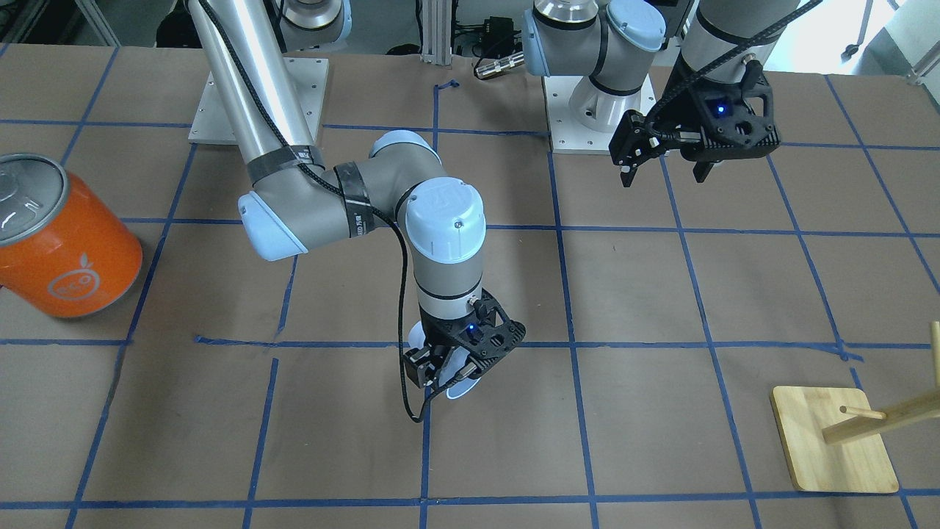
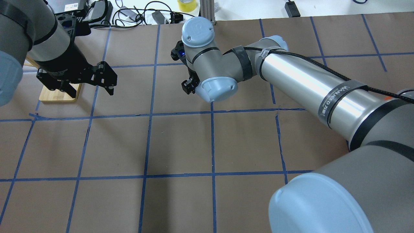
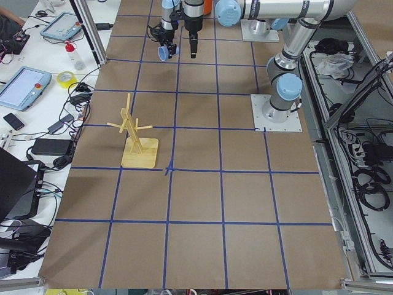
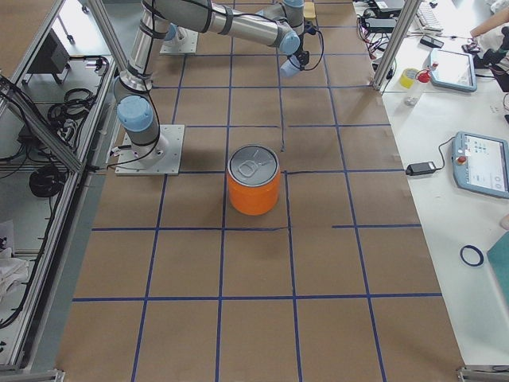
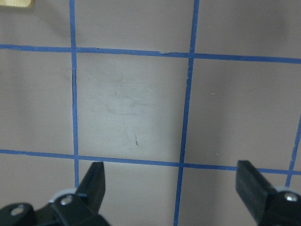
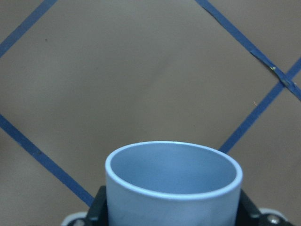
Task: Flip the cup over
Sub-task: 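Carry the white cup with the right gripper toward the left gripper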
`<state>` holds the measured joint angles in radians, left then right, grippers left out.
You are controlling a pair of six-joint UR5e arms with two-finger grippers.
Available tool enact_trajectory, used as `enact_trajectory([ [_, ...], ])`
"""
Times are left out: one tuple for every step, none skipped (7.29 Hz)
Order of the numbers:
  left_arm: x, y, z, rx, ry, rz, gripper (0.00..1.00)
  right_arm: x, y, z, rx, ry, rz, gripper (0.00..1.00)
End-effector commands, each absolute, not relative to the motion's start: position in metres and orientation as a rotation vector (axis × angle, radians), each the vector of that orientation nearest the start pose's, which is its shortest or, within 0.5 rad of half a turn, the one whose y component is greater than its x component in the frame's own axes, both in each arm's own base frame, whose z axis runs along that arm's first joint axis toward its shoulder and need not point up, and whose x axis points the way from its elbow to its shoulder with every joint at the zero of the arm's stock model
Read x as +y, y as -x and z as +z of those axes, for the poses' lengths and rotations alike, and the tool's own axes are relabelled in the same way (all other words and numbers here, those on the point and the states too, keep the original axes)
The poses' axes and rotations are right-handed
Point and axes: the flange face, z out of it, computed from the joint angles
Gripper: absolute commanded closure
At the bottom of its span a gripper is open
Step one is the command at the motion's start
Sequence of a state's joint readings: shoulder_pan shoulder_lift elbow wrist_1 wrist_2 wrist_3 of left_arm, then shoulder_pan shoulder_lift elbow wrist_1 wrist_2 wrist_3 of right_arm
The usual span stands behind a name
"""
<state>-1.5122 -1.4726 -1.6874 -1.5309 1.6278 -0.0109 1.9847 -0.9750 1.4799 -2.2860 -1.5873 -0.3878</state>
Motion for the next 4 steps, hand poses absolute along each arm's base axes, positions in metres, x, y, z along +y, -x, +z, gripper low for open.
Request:
enact_trajectory([
  [-0.459,0.100,0.481,3.081,0.110,-0.031,0.00,-0.566,-0.412,0.218,2.684,1.663,-0.346,1.00],
  [-0.459,0.100,0.482,3.078,0.110,-0.035,0.00,-0.565,-0.413,0.217,2.598,1.809,-0.342,1.00],
  [-0.459,0.097,0.482,3.045,0.086,-0.033,0.00,-0.560,-0.420,0.217,2.474,1.922,-0.349,1.00],
  [-0.460,0.097,0.481,3.044,0.086,-0.030,0.00,-0.559,-0.422,0.219,2.355,2.044,-0.362,1.00],
])
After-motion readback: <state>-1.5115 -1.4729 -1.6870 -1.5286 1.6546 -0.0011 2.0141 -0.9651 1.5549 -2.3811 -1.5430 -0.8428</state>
